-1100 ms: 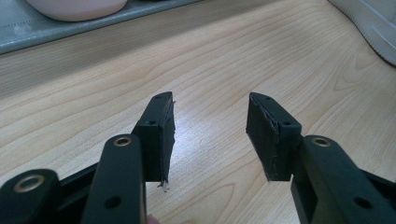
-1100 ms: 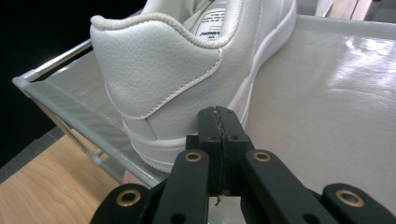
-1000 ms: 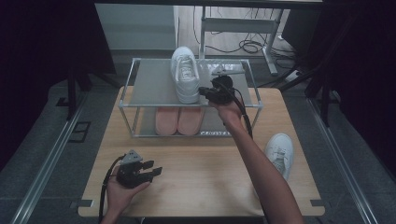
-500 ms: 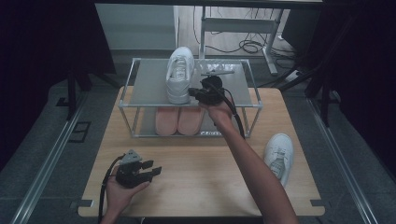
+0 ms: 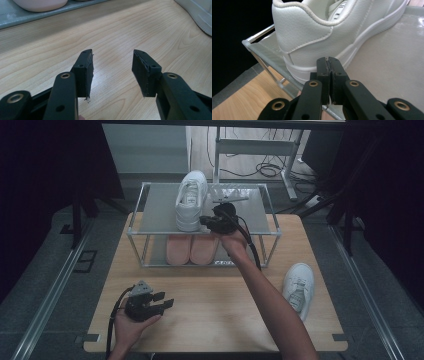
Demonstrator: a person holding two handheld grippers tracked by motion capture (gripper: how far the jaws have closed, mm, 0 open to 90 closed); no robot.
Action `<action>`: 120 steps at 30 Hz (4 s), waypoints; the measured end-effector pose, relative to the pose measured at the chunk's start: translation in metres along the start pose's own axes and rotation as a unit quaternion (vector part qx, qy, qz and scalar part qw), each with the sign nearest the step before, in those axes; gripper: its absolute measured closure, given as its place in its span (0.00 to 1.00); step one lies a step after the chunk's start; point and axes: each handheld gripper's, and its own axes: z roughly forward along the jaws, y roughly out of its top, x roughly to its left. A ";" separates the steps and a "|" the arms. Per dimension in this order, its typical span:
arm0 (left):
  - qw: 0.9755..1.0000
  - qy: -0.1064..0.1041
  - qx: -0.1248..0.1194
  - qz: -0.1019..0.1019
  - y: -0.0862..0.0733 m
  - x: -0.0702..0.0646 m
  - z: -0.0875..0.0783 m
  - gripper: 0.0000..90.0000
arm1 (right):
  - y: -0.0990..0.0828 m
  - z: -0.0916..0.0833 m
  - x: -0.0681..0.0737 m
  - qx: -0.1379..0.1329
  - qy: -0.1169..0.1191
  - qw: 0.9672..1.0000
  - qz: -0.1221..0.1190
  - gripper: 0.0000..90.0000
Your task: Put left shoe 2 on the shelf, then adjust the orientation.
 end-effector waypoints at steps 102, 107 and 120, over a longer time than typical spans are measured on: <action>1.000 -0.007 0.026 -0.004 -0.002 -0.006 0.015 0.56 | -0.255 -0.205 0.007 0.090 -0.118 0.987 -0.066 1.00; 1.000 -0.006 0.029 -0.006 -0.003 -0.005 0.016 0.56 | -0.263 -0.210 0.003 0.100 -0.133 0.983 -0.072 1.00; 0.999 -0.009 0.040 -0.004 -0.003 -0.008 0.021 0.56 | -0.279 -0.241 -0.014 0.099 -0.137 0.985 -0.048 1.00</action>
